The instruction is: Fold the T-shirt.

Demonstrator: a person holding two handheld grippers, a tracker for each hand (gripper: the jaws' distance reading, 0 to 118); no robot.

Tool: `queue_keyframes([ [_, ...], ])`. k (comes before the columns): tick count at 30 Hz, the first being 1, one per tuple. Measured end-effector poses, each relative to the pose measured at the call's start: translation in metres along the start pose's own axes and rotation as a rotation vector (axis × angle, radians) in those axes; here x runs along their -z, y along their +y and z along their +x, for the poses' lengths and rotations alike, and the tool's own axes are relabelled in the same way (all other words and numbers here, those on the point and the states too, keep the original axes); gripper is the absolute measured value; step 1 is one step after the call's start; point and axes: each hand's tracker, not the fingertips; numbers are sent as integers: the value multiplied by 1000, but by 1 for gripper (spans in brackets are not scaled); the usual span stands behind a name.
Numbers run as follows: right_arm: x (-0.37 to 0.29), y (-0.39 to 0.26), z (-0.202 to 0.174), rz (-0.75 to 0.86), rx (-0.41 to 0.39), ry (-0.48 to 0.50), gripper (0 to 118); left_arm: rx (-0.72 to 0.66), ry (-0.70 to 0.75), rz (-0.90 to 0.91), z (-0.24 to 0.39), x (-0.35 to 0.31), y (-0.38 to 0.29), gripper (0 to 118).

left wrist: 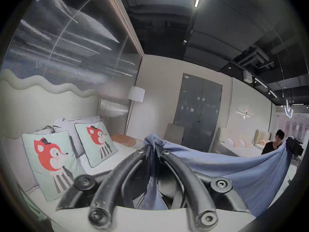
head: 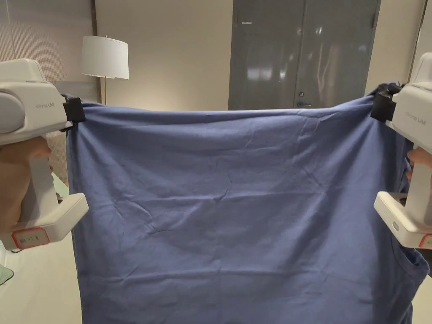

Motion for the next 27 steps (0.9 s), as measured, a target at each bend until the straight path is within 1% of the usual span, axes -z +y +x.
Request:
queue_keyframes([
  [4, 44, 4, -7, 31, -17, -20, 6, -46, -9, 33, 6, 41, 11, 2],
  [7, 72, 4, -9, 43, -11, -28, 6, -53, -1, 58, 11, 66, 12, 2],
  [9, 85, 0, -9, 54, -21, -34, 6, -50, 2, 71, 15, 79, 9, 2],
  [11, 94, -5, -10, 60, -52, -49, 6, -51, -3, 80, 15, 88, 3, 2],
  [15, 104, -24, -5, 47, -52, -46, 6, -65, -8, 70, 12, 103, -18, 2],
  [19, 105, -49, -3, -2, -88, -48, 6, -55, -3, 20, 9, 109, -42, 2],
  [23, 99, -70, 2, -54, -73, -54, 6, -65, -7, -18, 5, 105, -63, 2],
  [27, 80, -87, 6, -89, -70, -54, 6, -59, -6, -51, 2, 88, -80, 2],
])
